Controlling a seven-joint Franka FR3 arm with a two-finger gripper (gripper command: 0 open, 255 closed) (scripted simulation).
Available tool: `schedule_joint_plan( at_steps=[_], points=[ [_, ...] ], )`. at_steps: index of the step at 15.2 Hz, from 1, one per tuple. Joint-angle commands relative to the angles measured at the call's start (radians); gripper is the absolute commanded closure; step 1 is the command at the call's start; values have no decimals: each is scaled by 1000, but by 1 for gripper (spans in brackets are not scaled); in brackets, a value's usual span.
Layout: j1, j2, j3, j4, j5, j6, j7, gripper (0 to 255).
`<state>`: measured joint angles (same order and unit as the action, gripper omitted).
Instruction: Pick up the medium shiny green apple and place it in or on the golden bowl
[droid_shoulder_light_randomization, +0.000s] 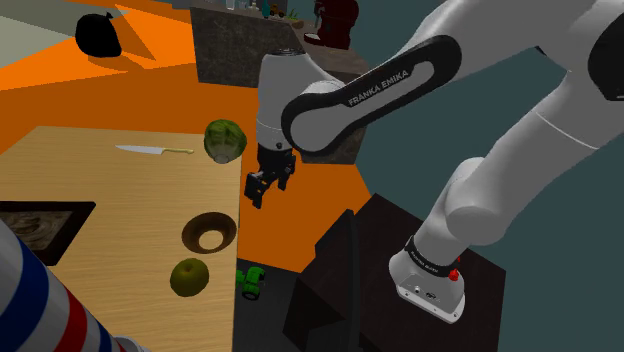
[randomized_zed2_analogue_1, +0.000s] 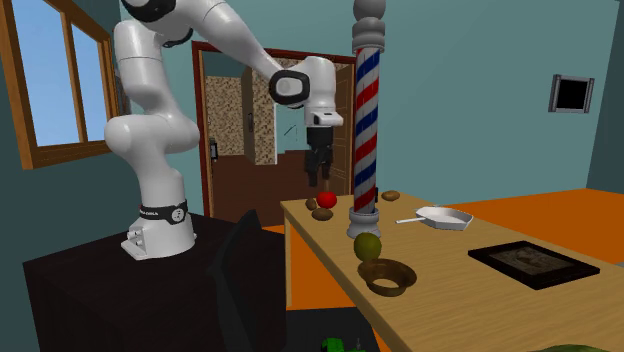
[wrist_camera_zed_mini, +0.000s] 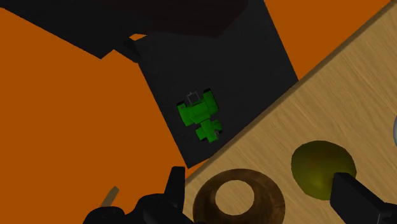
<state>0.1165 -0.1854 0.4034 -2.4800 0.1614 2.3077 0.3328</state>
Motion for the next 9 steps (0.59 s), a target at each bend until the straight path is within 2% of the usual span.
schedule_joint_plan(
  at_steps=[1,5,9],
  points=[
    [2,79,27,28,-28,56,52,0],
    [17,247,58,115,-128,135,174,0],
    [64,414,50,225,-246,186,300,0]
  ],
)
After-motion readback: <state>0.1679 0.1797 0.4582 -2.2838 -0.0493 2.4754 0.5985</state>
